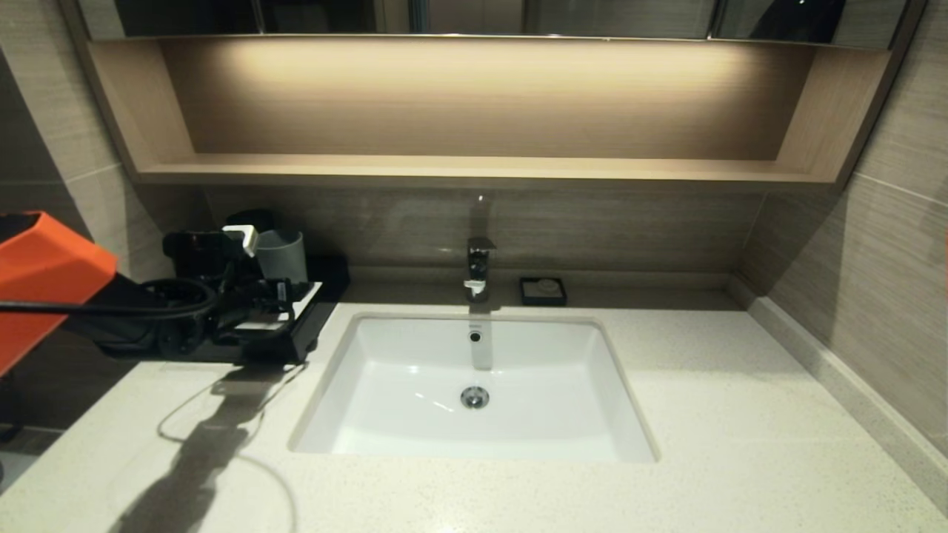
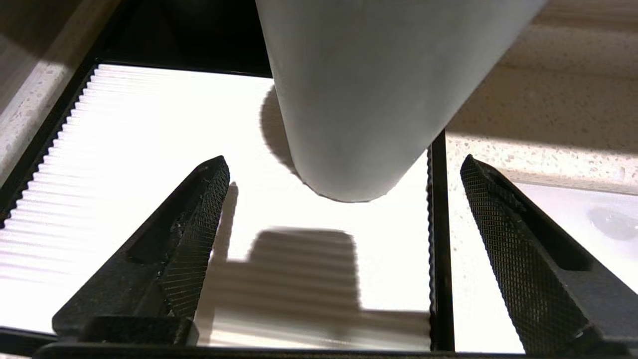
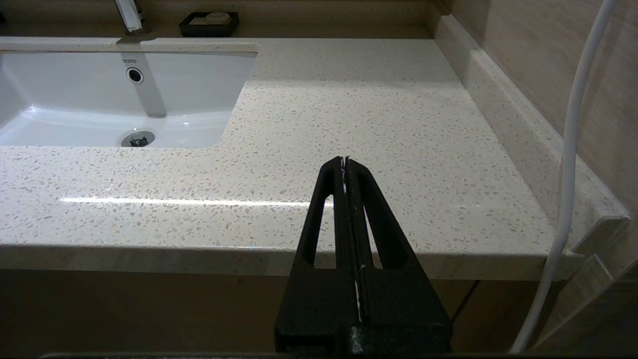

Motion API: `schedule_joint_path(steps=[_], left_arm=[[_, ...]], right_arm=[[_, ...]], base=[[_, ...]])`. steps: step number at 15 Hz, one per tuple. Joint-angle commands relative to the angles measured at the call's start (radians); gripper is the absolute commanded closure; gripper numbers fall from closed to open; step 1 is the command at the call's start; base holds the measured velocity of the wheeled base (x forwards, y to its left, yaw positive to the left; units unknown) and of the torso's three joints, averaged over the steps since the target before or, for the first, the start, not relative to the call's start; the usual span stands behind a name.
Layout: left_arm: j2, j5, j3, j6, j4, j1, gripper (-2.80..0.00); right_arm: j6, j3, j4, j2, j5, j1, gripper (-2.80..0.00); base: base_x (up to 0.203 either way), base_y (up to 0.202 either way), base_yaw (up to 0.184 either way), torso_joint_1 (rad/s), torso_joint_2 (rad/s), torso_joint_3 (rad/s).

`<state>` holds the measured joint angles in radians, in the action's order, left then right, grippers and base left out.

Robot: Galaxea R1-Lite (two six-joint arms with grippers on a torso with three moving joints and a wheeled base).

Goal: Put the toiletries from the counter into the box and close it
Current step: Place the cup on the storage box

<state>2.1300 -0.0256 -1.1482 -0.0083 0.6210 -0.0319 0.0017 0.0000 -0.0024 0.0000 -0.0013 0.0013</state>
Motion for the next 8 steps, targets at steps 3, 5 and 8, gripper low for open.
schedule_joint_path(steps=[3,5,8], left_arm=[[-0.005,-0.001,0.015,0.001,0.002,0.000,-2.80],[0.006,-0.001,0.019,0.001,0.002,0.001,-2.80],[0.025,-0.001,0.018,0.001,0.002,0.001,-2.80]], right_arm=[[0.000,0.002,-0.001,-0.002,0.000,0.000,0.00],[0.000,0.000,-0.001,-0.002,0.000,0.000,0.00],[0.000,0.002,-0.001,-0.002,0.000,0.000,0.00]], base=[[0.000,0.000,0.000,0.000,0.00,0.000],[0.000,0.000,0.000,0.000,0.00,0.000],[0.000,0.000,0.000,0.000,0.00,0.000]])
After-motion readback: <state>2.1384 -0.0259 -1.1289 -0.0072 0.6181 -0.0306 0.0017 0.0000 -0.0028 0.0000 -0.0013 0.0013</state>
